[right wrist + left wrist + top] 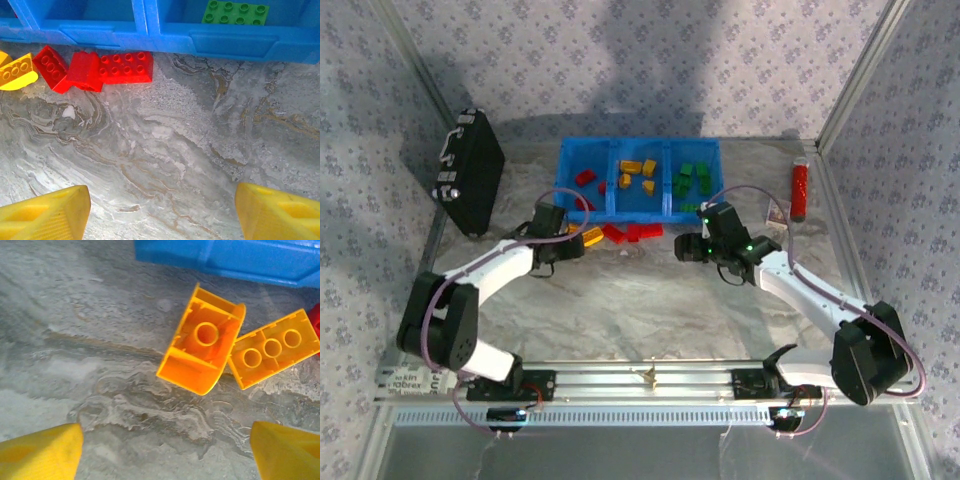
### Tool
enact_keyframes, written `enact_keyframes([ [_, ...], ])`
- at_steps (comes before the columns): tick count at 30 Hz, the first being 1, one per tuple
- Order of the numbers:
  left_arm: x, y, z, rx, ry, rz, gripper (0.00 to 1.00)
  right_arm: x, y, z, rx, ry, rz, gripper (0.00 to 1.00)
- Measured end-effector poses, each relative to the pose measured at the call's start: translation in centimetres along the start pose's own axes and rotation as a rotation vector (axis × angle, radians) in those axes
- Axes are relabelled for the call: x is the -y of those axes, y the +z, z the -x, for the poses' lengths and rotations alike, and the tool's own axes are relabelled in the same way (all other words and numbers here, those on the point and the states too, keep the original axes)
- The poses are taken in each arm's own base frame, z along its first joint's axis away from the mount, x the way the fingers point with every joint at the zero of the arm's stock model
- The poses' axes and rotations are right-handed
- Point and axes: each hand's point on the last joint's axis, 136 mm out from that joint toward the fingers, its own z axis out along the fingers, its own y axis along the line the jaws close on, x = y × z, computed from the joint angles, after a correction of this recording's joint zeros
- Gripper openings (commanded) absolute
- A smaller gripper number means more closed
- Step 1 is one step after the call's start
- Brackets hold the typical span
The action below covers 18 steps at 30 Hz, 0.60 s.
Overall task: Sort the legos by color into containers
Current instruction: Pick up the lego from the center of the table.
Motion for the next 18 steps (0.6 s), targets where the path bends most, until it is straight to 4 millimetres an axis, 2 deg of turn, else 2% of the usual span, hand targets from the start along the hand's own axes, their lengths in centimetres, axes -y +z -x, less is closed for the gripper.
enact_keyframes([
  [8,1.3,2.1,2.2,-0.011,0.01,-0.03,0.71,0.4,-0.2,0.3,0.013,0.01,-0.012,0.78],
  [13,1.5,3.3,2.4,-0.031,0.026,-0.022,0.67,0.8,-0.3,0.6,0.019,0.019,-0.019,0.78],
  [18,1.2,4.5,1.8,-0.064,0.041,-0.006,0.51,1.0,-0.3,0.5,0.019,0.022,-0.021,0.78],
])
